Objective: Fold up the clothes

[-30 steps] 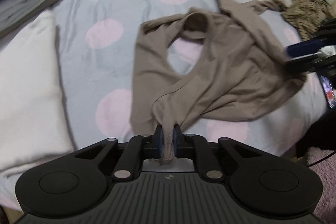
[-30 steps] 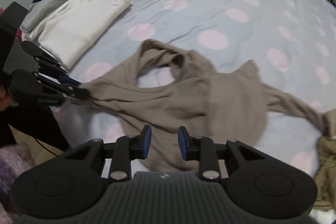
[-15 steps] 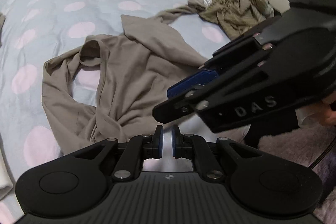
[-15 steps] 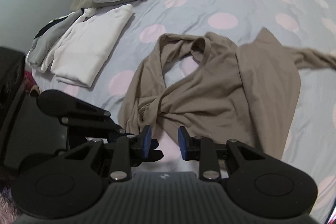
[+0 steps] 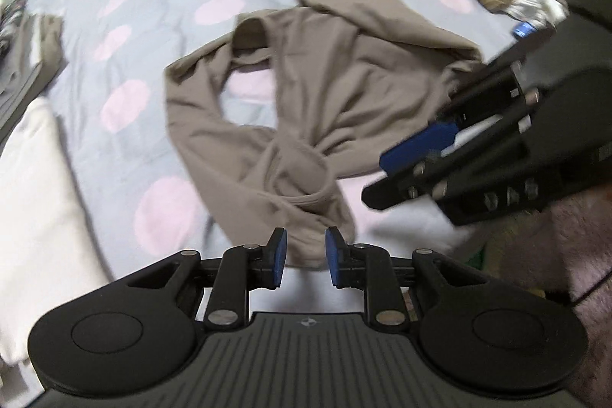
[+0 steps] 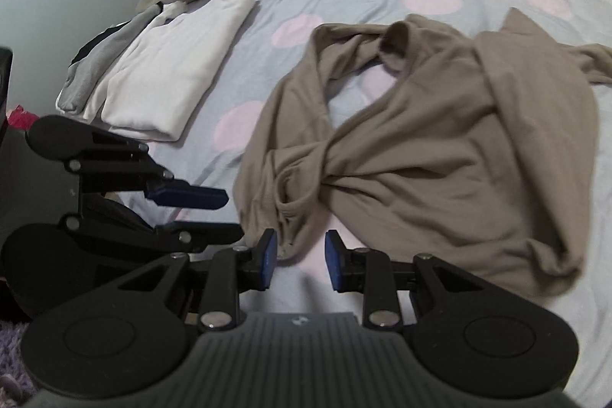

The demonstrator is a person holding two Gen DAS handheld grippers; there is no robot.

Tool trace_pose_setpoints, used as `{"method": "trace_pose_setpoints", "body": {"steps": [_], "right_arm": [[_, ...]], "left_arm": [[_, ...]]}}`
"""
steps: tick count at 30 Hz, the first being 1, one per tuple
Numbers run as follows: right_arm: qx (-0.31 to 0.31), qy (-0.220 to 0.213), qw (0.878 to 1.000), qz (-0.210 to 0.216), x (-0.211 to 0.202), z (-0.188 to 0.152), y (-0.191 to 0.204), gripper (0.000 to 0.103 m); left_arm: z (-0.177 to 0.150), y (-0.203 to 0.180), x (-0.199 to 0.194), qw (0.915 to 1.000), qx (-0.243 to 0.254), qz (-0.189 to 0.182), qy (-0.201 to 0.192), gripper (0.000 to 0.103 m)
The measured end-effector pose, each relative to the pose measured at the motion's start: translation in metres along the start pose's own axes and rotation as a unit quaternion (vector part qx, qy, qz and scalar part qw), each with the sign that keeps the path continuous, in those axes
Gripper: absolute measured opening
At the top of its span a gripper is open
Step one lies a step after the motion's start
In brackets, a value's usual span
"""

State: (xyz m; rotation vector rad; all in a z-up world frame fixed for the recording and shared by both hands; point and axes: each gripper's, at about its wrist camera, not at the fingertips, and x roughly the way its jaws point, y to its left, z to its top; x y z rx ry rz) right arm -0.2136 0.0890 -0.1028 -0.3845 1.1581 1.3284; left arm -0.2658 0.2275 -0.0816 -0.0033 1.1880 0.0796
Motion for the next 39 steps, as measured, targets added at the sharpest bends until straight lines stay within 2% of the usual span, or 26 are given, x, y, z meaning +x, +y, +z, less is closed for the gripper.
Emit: {"method": "trace_pose_setpoints", "body": {"steps": [6,7,8,9,12,16,22,27,31,34,39], "right_arm": [[0.007,0.012,1.000,-0.005,0.029,0.001,-0.003,0.032],[0.014,0.014,1.000,-0.005,0.033,0.000,-0.004,0.028],[0.021,0.012,1.000,-0.003,0.034,-0.001,-0.006,0.016],[0.028,0.009,1.000,0.001,0.034,-0.001,-0.008,0.007],[0.035,-0.007,0.999,-0.008,0.025,0.000,-0.011,0.005],[0.024,-0.032,0.998,-0.039,-0.010,0.007,-0.018,0.004],[0.020,-0.053,0.991,-0.122,-0.075,0.014,-0.058,0.004],[0.033,-0.054,0.980,-0.186,-0.115,0.010,-0.099,0.004],[0.036,-0.044,0.975,-0.216,-0.118,0.005,-0.120,0.004],[0.043,-0.047,0.977,-0.202,-0.113,0.002,-0.128,0.004],[0.045,-0.043,0.982,-0.178,-0.092,0.005,-0.134,0.004]], "left_arm": [[0.004,0.012,-0.001,0.9997,-0.022,0.013,-0.007,0.020],[0.004,0.013,-0.002,0.9996,-0.025,0.014,-0.008,0.020],[0.005,0.015,-0.002,0.9995,-0.028,0.015,-0.009,0.020],[0.006,0.017,-0.003,0.9993,-0.031,0.016,-0.010,0.020],[0.009,0.022,-0.004,0.9991,-0.037,0.019,-0.013,0.020],[0.023,0.024,-0.010,0.9995,-0.007,0.019,-0.023,0.020],[0.057,0.031,-0.016,0.9971,0.050,0.035,-0.046,0.020],[0.091,0.030,-0.010,0.9901,0.110,0.060,-0.064,0.020],[0.122,0.026,0.005,0.9820,0.157,0.077,-0.070,0.020],[0.146,0.025,0.021,0.9749,0.194,0.086,-0.067,0.020],[0.175,0.026,0.056,0.9743,0.216,0.050,-0.038,0.020]]}}
